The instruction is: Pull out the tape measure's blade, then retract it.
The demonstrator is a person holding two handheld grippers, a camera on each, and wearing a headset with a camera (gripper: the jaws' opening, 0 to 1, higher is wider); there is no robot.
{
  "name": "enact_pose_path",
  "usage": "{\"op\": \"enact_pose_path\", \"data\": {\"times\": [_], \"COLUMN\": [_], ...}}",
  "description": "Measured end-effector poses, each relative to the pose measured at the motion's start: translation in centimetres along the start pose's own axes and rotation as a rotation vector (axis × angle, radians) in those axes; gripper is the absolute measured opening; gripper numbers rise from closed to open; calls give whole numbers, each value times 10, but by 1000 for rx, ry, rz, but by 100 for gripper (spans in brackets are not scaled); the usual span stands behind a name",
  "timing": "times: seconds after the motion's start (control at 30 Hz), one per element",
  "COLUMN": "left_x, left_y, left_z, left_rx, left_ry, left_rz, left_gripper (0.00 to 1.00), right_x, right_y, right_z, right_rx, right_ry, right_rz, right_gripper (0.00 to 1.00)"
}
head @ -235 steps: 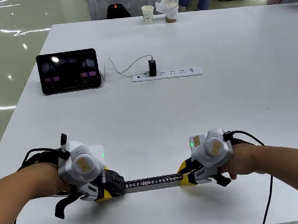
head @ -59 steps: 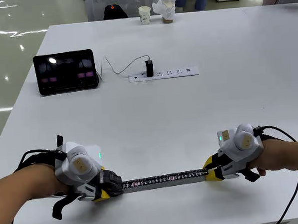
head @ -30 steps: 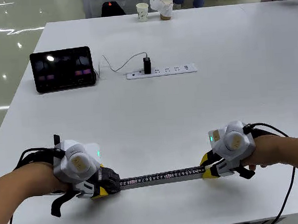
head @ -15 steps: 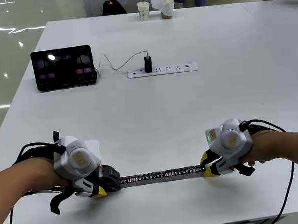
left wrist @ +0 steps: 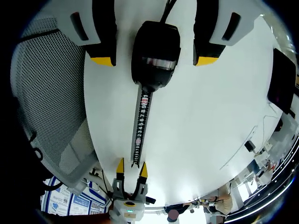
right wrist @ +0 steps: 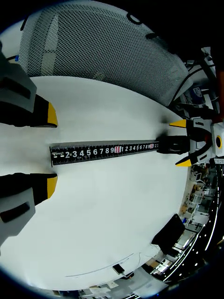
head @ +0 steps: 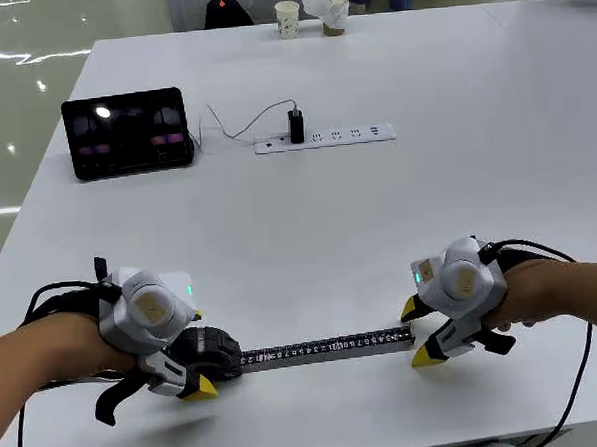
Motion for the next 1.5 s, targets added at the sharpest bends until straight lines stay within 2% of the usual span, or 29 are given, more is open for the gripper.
{"op": "enact_pose_path", "data": {"times": [0.07, 0.3, 0.37, 0.5, 0.57, 0.63, 0.67, 0.73, 0.77, 0.83, 0.97, 1.0, 1.03, 1.1, 1.13, 1.17, 1.33, 1.5], "left_x": [0, -1, -1, -2, -3, -4, -5, -8, -9, -12, -17, -18, -19, -23, -24, -26, -31, -32], "left_y": [-1, -4, -5, -3, -3, -3, -2, -3, -3, -2, -6, -4, -4, -4, -6, -7, -12, -16], "left_z": [0, -2, -2, -3, -3, -4, -4, -4, -5, -9, -12, -14, -15, -19, -18, -19, -28, -38], "left_rx": [-17, -113, -145, -187, -202, -255, -298, -348, -362, -352, -373, -382, -394, -425, -459, -481, -505, -487], "left_ry": [-11, -58, -84, -118, -130, -165, -201, -246, -271, -285, -335, -354, -360, -394, -427, -458, -492, -480], "left_rz": [2, 10, 17, 43, 48, 65, 78, 84, 97, 134, 181, 199, 207, 218, 222, 220, 270, 308], "left_gripper": [66, 82, 85, 99, 99, 99, 99, 99, 99, 99, 99, 99, 99, 99, 99, 99, 99, 99], "right_x": [0, -3, -4, -5, -6, -8, -9, -12, -14, -17, -24, -26, -27, -31, -33, -34, -43, -54], "right_y": [1, 0, -1, 1, 2, 4, 4, 3, 2, 0, -2, -3, -3, -2, -1, -1, 1, 3], "right_z": [0, -1, -2, -6, -7, -8, -9, -9, -9, -13, -21, -25, -26, -31, -34, -36, -42, -45], "right_rx": [9, 90, 142, 227, 255, 287, 313, 347, 377, 415, 490, 503, 510, 569, 571, 588, 607, 634], "right_ry": [0, -3, 3, 3, -7, -35, -44, -71, -89, -112, -131, -136, -141, -167, -162, -175, -216, -257], "right_rz": [0, -14, -21, -17, -23, -24, -42, -65, -81, -104, -135, -164, -171, -198, -199, -228, -308, -365], "right_gripper": [39, 50, 52, 59, 64, 71, 74, 81, 83, 87, 89, 91, 92, 98, 99, 99, 99, 99]}}
Point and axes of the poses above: the centre of the closed fingertips' face, and the gripper's own axes: x roughly forward along the fingers, y roughly to its left, z roughly out of its top, the point moved 7 cm from there along -x, roughly backward along the fingers, and after that the axes turned 10 degrees about -z, right-handed, at the moved point
